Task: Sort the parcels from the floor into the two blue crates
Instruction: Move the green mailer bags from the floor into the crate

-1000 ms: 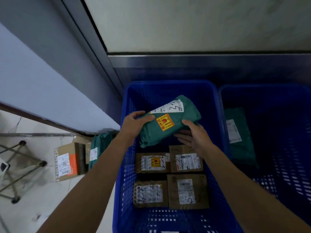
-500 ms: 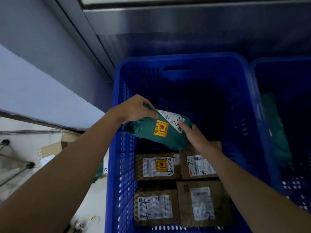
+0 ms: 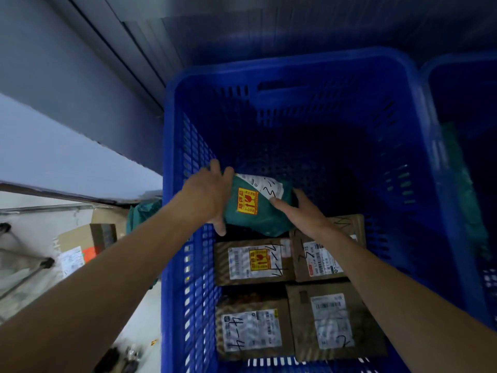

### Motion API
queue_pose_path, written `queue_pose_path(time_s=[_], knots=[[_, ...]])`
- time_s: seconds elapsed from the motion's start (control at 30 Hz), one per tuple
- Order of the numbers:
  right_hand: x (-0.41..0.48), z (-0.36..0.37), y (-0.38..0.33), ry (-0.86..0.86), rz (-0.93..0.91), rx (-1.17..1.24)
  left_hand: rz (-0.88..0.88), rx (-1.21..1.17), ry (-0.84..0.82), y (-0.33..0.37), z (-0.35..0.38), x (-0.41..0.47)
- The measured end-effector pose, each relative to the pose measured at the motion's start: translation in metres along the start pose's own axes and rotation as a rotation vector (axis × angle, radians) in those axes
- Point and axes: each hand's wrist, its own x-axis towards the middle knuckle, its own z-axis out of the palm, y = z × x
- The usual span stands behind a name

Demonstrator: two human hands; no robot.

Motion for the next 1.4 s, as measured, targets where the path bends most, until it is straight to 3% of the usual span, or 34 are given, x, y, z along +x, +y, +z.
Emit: queue_pose_path(time_s=[0.3,0.47,0.63,0.83,1.0,1.13,1.27,1.33,1.4], knots=[[0.007,-0.006,-0.001,0.038,0.011,-0.200,-0.020,0.227,0.108,0.012,0.019,0.033],[0.006,0.000,0.002,-0.009,-0.043,-0.355,0.006,0.159,0.192,0.002,0.024,0.041],[0.005,-0.003,-0.006,0.039,-0.148,-0.505,0.008,-0.031,0.313,-0.012,0.001,0.051],[0.015,-0.041,-0.022,0.189,-0.193,-0.412,-0.001,-0.225,0.411,-0.002,-0.015,0.061],[0.005,-0.068,-0.013,0.478,-0.281,-0.726,0.018,-0.390,0.397,0.047,0.008,0.082],[0.010,-0.082,0.003,0.364,-0.277,-0.920,0.126,-0.513,0.320,0.098,0.028,0.105],[0.014,-0.090,0.022,0.205,-0.216,-1.036,0.136,-0.988,0.001,0.113,0.050,0.120],[0.016,-0.091,0.026,0.193,-0.224,-1.071,0.035,-1.216,0.043,0.110,0.061,0.124],[0.018,-0.092,0.026,0.185,-0.213,-1.106,-0.123,-1.252,0.116,0.107,0.071,0.126]])
